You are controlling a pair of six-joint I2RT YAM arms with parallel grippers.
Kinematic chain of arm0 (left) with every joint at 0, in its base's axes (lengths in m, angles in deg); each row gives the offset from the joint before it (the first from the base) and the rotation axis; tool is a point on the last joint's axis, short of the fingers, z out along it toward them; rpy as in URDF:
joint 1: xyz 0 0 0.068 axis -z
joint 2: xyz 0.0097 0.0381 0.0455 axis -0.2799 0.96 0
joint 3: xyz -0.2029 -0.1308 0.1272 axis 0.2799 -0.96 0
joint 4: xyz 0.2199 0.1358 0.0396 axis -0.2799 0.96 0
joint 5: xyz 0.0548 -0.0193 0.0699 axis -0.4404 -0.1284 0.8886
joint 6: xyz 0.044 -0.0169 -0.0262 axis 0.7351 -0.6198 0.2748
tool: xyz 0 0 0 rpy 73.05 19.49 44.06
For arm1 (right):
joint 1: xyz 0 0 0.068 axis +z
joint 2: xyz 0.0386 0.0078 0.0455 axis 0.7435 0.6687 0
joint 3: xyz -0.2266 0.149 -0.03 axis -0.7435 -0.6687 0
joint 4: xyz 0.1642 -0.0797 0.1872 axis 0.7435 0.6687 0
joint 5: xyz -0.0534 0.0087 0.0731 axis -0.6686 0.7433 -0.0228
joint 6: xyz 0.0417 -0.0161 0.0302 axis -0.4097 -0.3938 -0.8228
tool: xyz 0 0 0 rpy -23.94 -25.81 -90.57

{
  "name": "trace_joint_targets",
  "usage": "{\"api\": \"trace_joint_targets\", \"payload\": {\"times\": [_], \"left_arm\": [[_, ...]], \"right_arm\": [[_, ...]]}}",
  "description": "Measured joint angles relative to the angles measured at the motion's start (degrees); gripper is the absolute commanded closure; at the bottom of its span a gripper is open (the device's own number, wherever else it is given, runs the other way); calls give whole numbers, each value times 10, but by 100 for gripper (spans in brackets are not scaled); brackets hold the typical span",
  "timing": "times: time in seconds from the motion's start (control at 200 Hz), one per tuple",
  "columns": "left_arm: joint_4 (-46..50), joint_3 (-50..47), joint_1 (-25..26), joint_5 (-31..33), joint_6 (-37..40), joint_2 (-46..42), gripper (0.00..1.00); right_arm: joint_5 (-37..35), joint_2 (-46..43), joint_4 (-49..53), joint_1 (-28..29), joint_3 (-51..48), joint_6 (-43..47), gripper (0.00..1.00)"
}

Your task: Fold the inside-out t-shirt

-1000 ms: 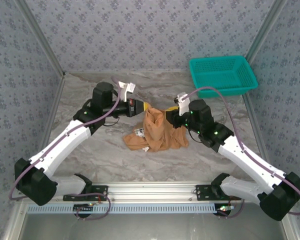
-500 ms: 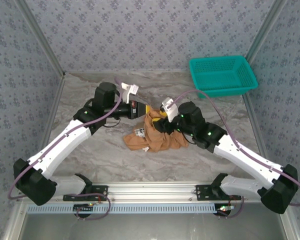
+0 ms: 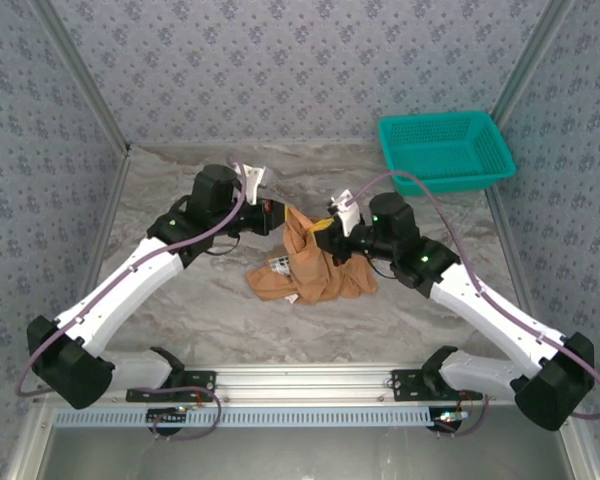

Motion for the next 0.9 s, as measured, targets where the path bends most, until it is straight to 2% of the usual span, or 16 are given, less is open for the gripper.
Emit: {"api": "trace_joint_targets", "payload": {"times": [0.08, 0.155, 0.33, 0.445, 0.665, 0.799, 0.899], "left_arm": [[15, 14, -2, 49, 16, 20, 73], [18, 19, -8, 66, 20, 30, 59], [-5, -31, -6, 38, 4, -21, 41], [-15, -71, 5, 14, -18, -72, 33], [-38, -84, 22, -18, -57, -54, 29], [-56, -83, 22, -35, -69, -15, 36], [-58, -79, 22, -43, -71, 9, 49]], "right_arm": [[47, -13, -57, -20, -26, -58, 100], [74, -14, -116, -36, -50, -113, 100], [83, 8, -200, -54, -83, -190, 100], [82, 18, -233, -54, -94, -217, 100], [80, 19, -272, -54, -98, -232, 100], [80, 19, -280, -54, -99, -232, 100], [78, 19, -280, -54, -100, -232, 100]]}}
